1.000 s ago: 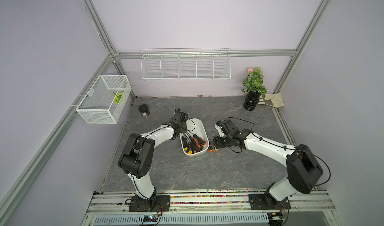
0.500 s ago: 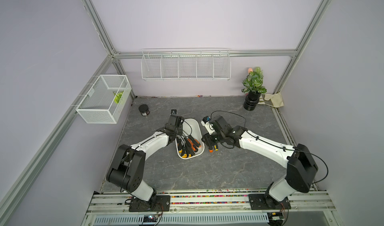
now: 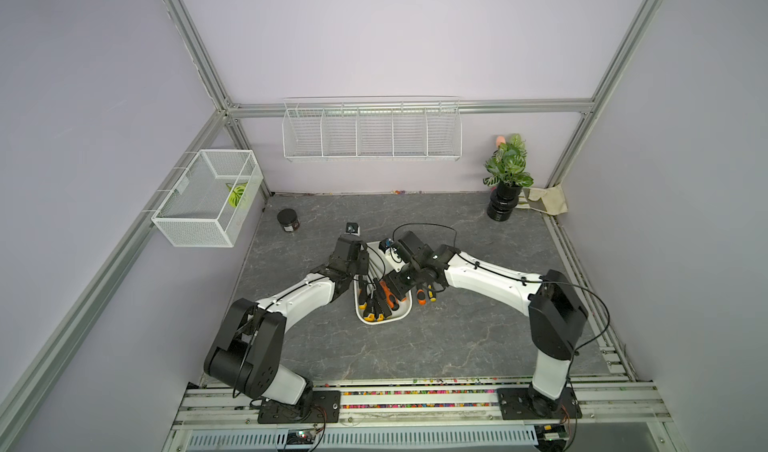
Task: Take out the screwdriver from the storage box
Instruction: Pick up the screwdriver from the storage box.
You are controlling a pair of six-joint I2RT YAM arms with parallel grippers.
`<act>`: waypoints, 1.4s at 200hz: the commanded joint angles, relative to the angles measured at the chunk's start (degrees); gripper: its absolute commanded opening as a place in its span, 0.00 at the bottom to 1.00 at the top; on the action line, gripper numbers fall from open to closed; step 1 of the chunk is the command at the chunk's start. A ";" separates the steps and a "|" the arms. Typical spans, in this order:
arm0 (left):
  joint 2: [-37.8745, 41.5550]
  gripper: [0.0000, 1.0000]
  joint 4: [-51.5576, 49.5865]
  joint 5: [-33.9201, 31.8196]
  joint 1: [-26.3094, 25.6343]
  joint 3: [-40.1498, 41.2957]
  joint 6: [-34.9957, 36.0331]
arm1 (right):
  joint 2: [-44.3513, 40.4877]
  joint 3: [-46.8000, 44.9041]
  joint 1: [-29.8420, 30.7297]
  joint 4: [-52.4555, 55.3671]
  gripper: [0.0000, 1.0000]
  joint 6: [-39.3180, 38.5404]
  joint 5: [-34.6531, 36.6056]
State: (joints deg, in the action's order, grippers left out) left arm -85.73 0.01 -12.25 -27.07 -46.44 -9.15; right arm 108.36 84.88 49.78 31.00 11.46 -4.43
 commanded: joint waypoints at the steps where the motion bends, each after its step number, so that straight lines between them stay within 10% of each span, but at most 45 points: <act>1: 1.85 0.00 1.75 1.61 -0.46 0.45 0.18 | 3.08 3.58 0.19 4.87 0.42 -0.24 2.69; 280: 5.07 0.00 1.26 3.75 -0.81 1.62 -1.30 | 20.12 16.06 -1.52 13.21 0.43 4.97 11.66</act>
State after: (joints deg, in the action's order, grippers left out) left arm -83.55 0.01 -10.02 -27.59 -44.97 -10.28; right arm 124.14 100.84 49.60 43.20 15.40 4.32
